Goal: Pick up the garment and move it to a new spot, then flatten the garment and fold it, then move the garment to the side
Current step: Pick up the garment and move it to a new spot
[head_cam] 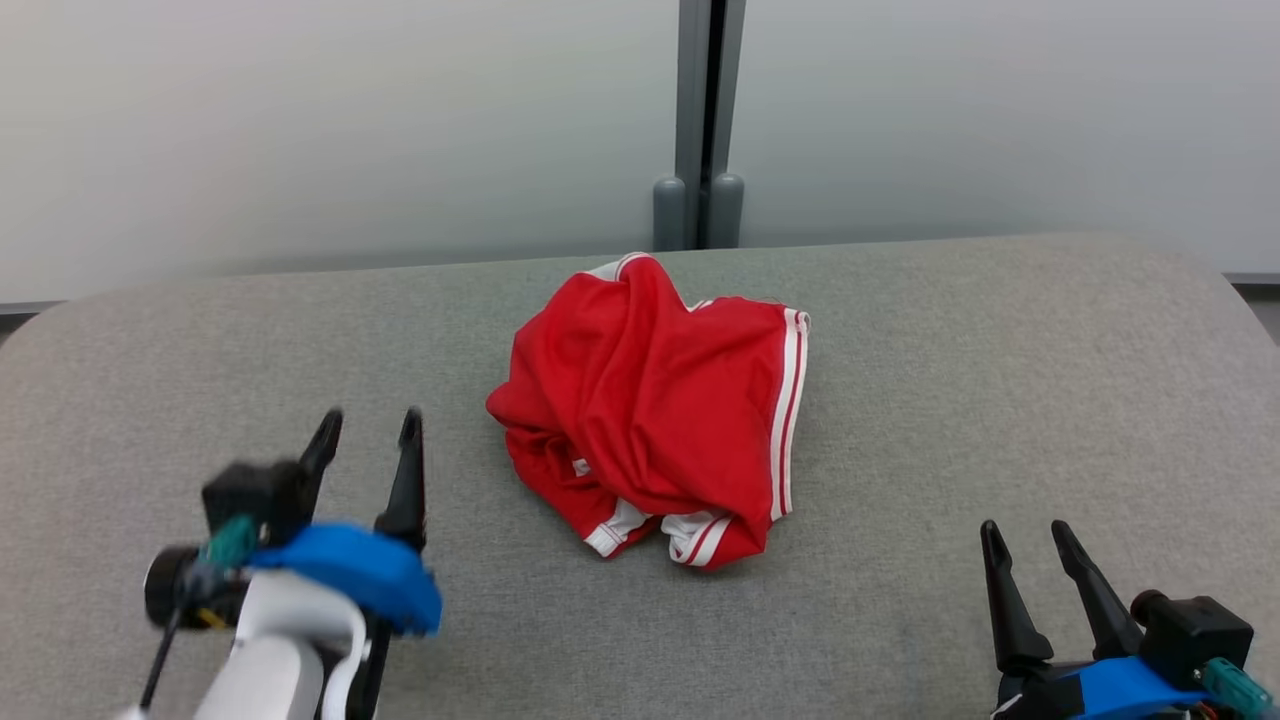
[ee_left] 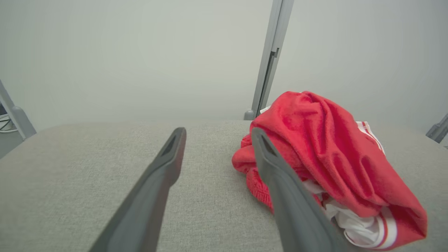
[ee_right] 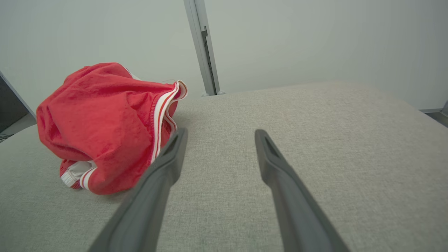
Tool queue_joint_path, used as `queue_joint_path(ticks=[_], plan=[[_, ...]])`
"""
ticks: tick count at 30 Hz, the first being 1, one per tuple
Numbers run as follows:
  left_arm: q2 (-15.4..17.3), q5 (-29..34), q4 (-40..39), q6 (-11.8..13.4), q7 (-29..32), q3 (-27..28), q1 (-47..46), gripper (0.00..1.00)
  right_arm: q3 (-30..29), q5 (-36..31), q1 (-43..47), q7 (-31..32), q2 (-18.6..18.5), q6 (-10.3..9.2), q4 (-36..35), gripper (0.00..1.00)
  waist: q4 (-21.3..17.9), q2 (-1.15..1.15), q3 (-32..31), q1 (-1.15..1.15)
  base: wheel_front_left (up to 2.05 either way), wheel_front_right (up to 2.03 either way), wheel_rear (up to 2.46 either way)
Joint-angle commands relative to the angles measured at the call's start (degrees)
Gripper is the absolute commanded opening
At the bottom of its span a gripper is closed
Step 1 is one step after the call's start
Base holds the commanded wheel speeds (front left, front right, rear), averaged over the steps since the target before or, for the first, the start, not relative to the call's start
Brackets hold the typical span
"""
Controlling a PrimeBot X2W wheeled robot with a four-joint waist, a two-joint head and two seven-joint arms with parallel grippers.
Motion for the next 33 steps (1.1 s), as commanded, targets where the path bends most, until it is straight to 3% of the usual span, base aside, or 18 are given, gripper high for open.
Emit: queue_joint_path(ticks=[1,8,16,23,33], plan=[[-0.82,-1.12,-0.47,-0.41,3.39,-0.38,-3.37,1.00,0.19,0.34,-1.19,-0.26,-0.29,0.03,0.08,1.00,-0.48,-0.01,0.45,-0.01,0.00,0.00,0.00],[-1.22,-7.00,-0.01,-5.69,21.12,-3.37,-16.34,1.00,2.89,2.31,-3.82,-1.33,-0.30,0.03,0.88,1.00,-4.72,-0.01,3.43,-0.01,0.00,0.00,0.00],[1.68,-11.92,5.77,-6.69,36.06,-2.76,-24.14,1.00,5.88,5.78,-7.05,-4.26,-0.29,0.03,4.68,1.00,-11.66,-0.01,7.15,-0.01,0.00,0.00,0.00],[3.23,-13.78,8.79,-6.39,42.09,-3.01,-24.15,1.00,6.31,7.50,-8.23,-5.66,-0.30,0.03,7.24,1.00,-15.65,-0.01,8.15,-0.01,0.00,0.00,0.00],[3.46,-14.82,5.98,-6.50,43.83,-2.78,-26.73,1.00,6.74,7.59,-8.41,-6.10,-0.30,0.03,8.38,1.00,-17.80,-0.01,7.70,-0.01,0.00,0.00,0.00]])
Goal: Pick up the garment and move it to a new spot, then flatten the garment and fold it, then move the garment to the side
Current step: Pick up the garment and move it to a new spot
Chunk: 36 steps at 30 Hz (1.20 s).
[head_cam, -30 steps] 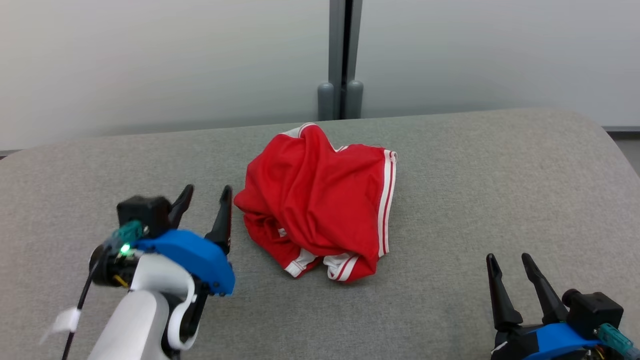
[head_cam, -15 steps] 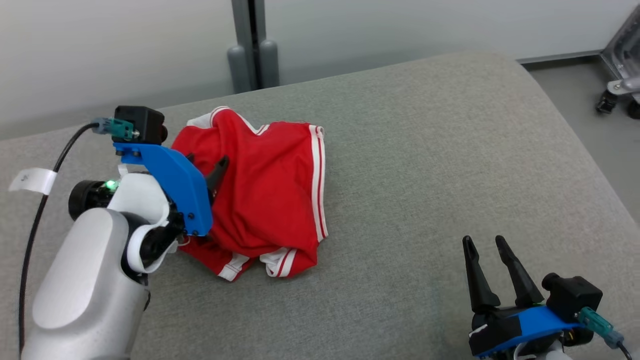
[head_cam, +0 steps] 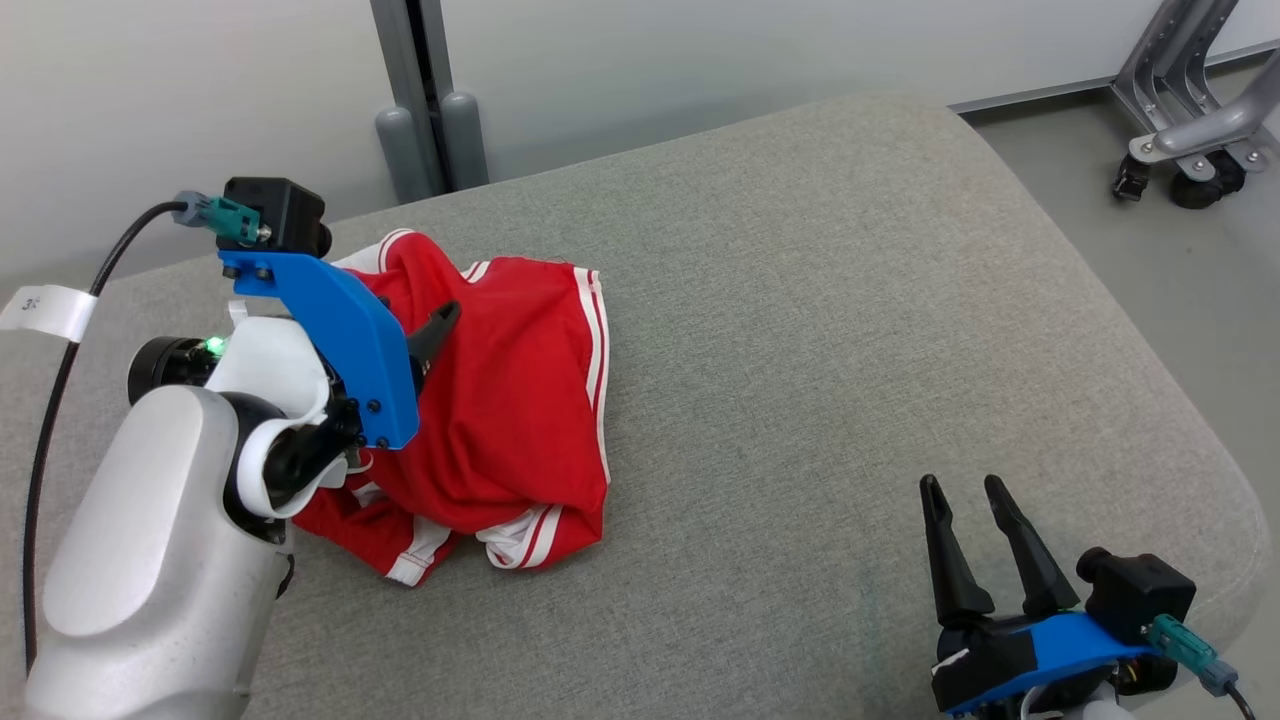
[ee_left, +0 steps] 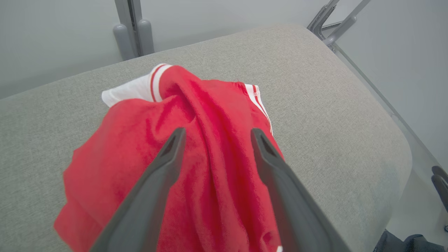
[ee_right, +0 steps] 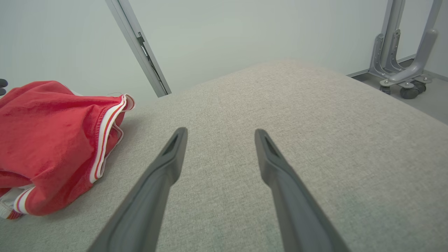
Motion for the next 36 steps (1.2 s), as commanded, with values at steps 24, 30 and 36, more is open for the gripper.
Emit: queue_joint_path(ticks=[24,30,36], plan=[[0.67,3.71,1.38,4.82,5.49,-4.26,-1.36,1.00,0.23,1.86,-0.02,-0.35,-0.30,0.03,-1.20,1.00,-3.15,-0.01,0.64,-0.01,0.00,0.00,0.00],[0.16,2.74,3.28,5.10,6.24,-4.38,-0.46,1.00,0.43,2.90,-0.52,-0.36,-0.31,0.03,-1.13,1.00,-3.92,-0.01,1.74,-0.01,0.00,0.00,0.00],[0.01,2.11,4.34,3.43,3.79,-4.05,-1.64,0.00,0.13,3.22,-0.87,-0.36,-0.30,0.03,-1.17,1.00,-3.83,-0.01,1.99,-0.01,0.00,0.00,0.00]])
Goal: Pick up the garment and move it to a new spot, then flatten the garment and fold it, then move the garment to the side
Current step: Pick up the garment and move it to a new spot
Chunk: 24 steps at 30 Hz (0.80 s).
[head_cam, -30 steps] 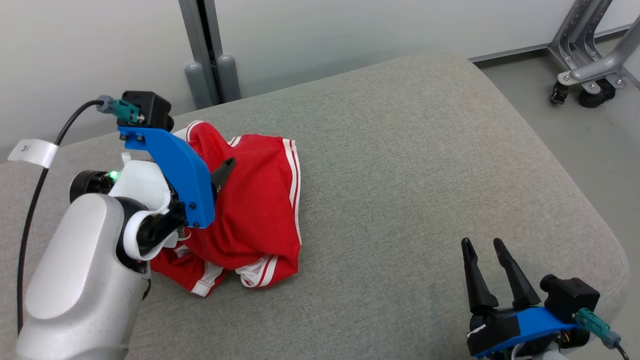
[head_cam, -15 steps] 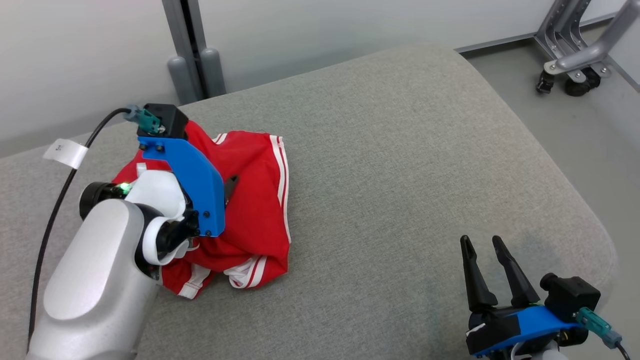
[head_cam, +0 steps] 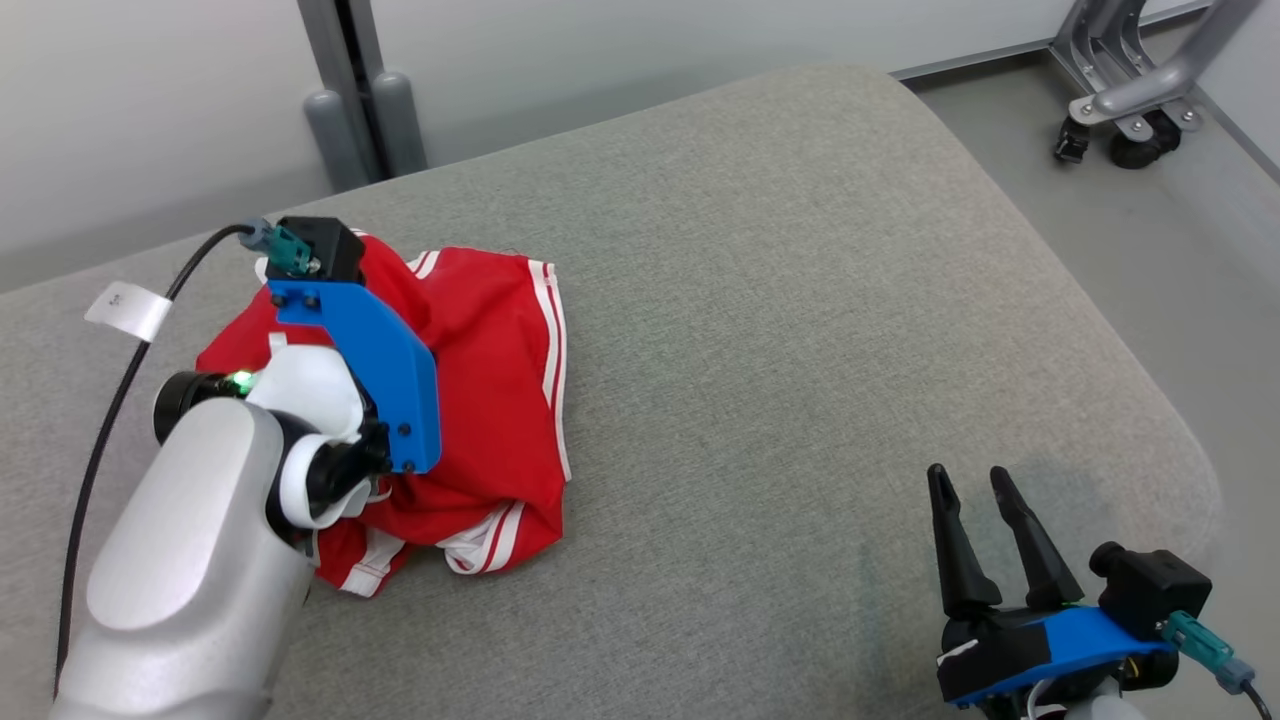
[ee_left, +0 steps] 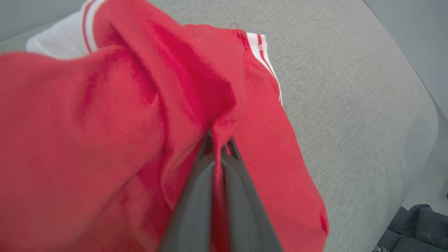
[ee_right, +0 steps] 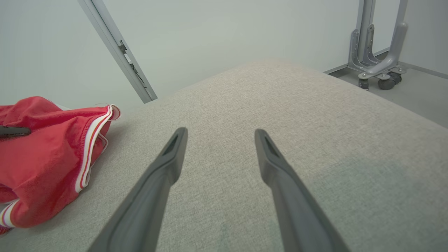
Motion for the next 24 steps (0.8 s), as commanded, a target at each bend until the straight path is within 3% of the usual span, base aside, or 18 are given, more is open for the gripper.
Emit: queue_joint_path(ticks=[1,14,24], plan=[[-0.17,-0.28,-0.26,-0.62,-0.74,0.40,-1.75,0.00,-0.55,0.03,-0.71,-0.26,-0.29,0.03,-0.16,1.00,0.40,0.00,-0.11,0.00,0.00,0.00,0.00],[-5.49,-7.15,-6.69,-3.69,-7.42,5.73,-10.86,0.00,-0.92,-0.99,0.48,-0.24,-0.29,0.03,0.42,1.00,6.57,0.00,-3.07,0.00,0.00,0.00,0.00],[-4.53,-6.32,-9.64,-3.28,-12.22,9.31,-17.51,0.00,-0.45,-2.26,1.59,-0.24,-0.30,0.03,0.87,1.00,13.12,0.00,-6.03,0.00,0.00,0.00,0.00]])
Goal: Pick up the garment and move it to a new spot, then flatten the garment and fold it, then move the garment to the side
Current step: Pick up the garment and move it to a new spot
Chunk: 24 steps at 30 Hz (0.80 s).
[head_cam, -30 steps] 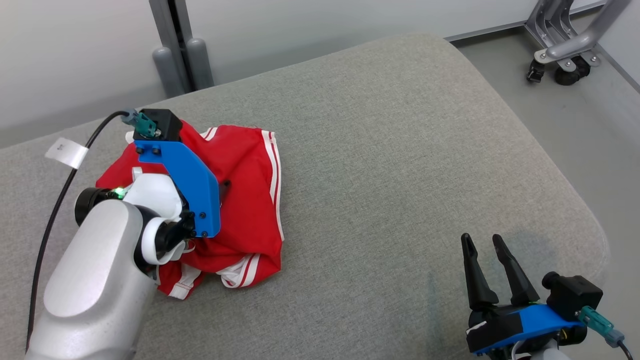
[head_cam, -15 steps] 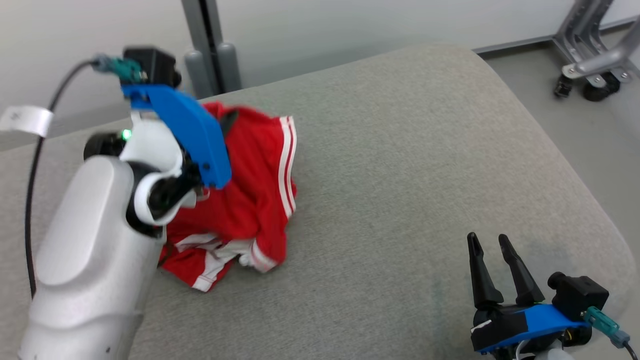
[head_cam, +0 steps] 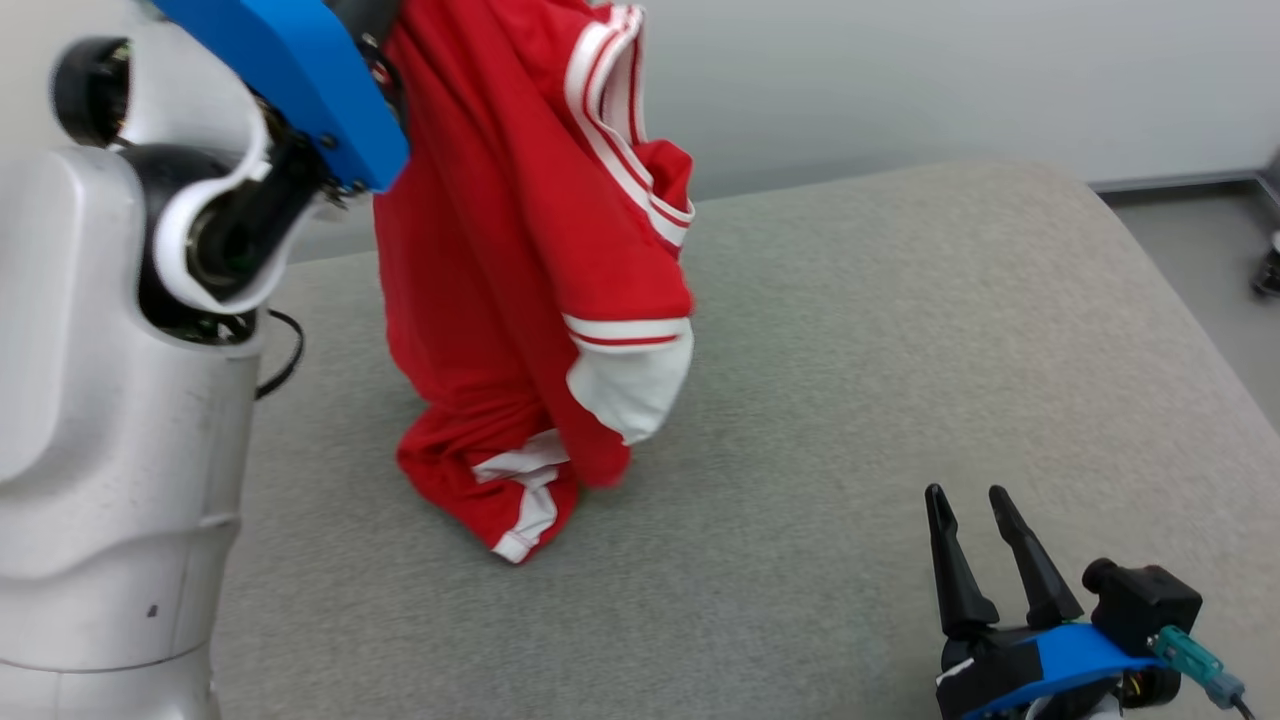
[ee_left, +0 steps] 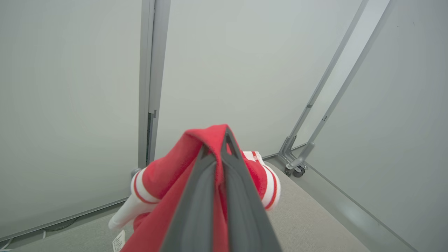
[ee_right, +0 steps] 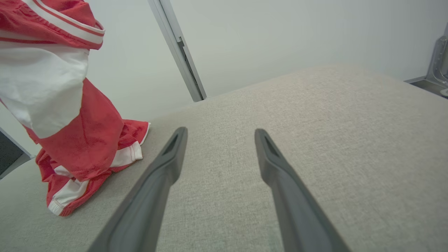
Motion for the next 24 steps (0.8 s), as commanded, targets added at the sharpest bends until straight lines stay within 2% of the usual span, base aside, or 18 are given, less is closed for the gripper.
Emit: queue_joint_path(ticks=[1,14,24], plan=[[0.63,0.42,-0.23,0.19,-1.02,0.83,-1.21,0.00,-0.11,-0.16,0.84,-0.19,-0.30,0.03,0.08,1.00,1.57,0.00,-0.27,0.00,0.00,0.00,0.00],[8.23,3.38,1.89,1.70,-4.06,5.30,0.29,0.00,-0.23,-1.07,2.45,0.35,-0.30,0.03,-1.81,1.00,14.61,0.00,-1.76,0.00,0.00,0.00,0.00],[13.94,5.89,4.54,2.51,-9.01,9.23,1.43,0.00,0.24,-1.86,1.64,1.41,-0.31,0.03,-3.17,1.00,19.51,0.00,1.21,0.00,0.00,0.00,0.00]])
